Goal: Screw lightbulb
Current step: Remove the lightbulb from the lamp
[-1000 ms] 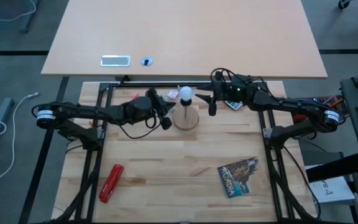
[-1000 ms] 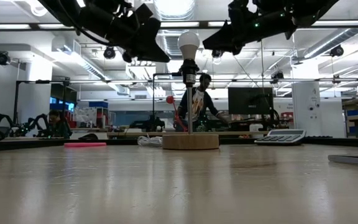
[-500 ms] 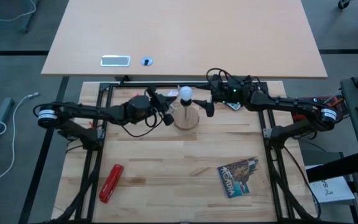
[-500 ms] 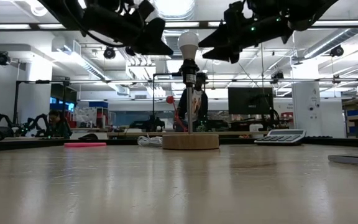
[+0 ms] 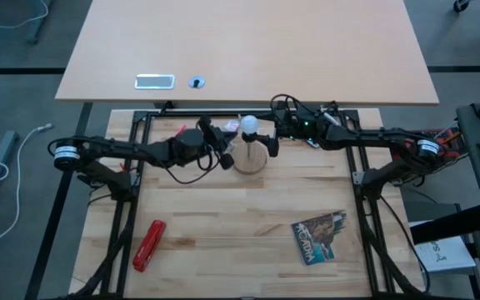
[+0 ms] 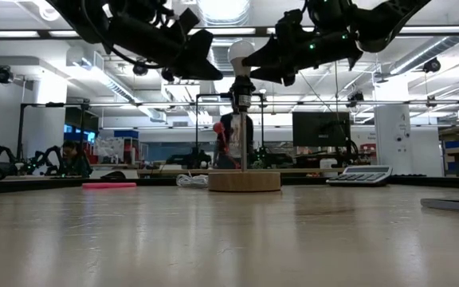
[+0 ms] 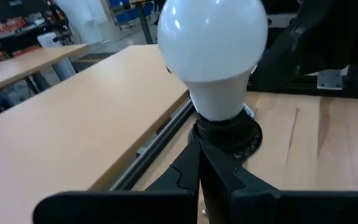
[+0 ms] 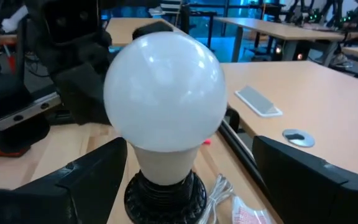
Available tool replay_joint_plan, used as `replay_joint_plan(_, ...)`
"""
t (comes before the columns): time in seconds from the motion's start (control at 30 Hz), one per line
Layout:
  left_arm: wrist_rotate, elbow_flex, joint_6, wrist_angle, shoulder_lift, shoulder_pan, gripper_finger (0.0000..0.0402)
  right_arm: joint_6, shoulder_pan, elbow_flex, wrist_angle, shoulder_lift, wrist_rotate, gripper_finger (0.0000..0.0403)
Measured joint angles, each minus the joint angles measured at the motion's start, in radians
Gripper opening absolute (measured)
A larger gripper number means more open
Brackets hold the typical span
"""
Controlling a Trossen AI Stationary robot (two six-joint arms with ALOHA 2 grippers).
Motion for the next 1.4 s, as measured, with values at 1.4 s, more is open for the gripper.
replay_joint_plan(1.4,0.001,-0.033,-0.049,0.074,0.0,-0.003,0.0,-0.06,0.005,-0.002,0.106,0.066,-0.026,0.0344)
